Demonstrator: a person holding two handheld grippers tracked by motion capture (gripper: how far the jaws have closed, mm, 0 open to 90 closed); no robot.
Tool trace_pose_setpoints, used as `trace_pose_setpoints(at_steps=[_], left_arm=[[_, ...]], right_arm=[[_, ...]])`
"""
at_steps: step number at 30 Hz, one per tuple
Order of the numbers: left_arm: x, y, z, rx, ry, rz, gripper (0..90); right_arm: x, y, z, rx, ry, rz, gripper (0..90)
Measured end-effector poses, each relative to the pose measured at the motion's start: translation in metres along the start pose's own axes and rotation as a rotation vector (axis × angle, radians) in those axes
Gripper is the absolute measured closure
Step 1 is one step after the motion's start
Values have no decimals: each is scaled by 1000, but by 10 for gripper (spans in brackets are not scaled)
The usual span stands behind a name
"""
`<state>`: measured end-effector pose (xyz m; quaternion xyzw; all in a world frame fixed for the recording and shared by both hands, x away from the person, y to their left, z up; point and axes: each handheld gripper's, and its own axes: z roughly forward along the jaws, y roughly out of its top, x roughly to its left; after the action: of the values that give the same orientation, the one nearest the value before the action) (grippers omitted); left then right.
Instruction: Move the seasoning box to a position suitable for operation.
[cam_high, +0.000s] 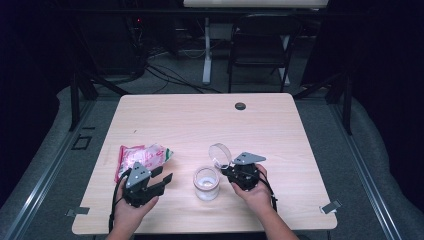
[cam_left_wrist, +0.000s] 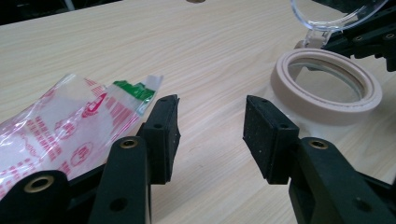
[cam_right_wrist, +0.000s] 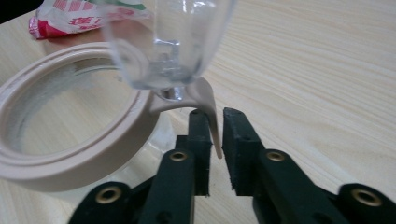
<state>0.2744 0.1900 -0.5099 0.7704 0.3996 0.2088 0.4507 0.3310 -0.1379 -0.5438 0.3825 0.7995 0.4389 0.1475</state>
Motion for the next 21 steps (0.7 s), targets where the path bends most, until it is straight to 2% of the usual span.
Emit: trace_pose_setpoints(at_steps=[3, 6, 11, 14, 21], left_arm=[[2, -2, -2, 4, 19, -4, 555], [5, -5, -3, 9, 37, -5, 554], [9, -8, -5, 19, 52, -16, 555], [10, -9, -6, 13, 59, -23, 556], [12, -11, -6, 18, 66, -31, 555]], right_arm=[[-3, -1, 6, 18, 9, 14, 765], [-5, -1, 12, 41, 35, 14, 819], [-6, 2, 14, 41, 28, -19, 830], [-8, 3, 15, 41, 6, -31, 835], [-22, 4, 19, 10, 9, 25, 811]])
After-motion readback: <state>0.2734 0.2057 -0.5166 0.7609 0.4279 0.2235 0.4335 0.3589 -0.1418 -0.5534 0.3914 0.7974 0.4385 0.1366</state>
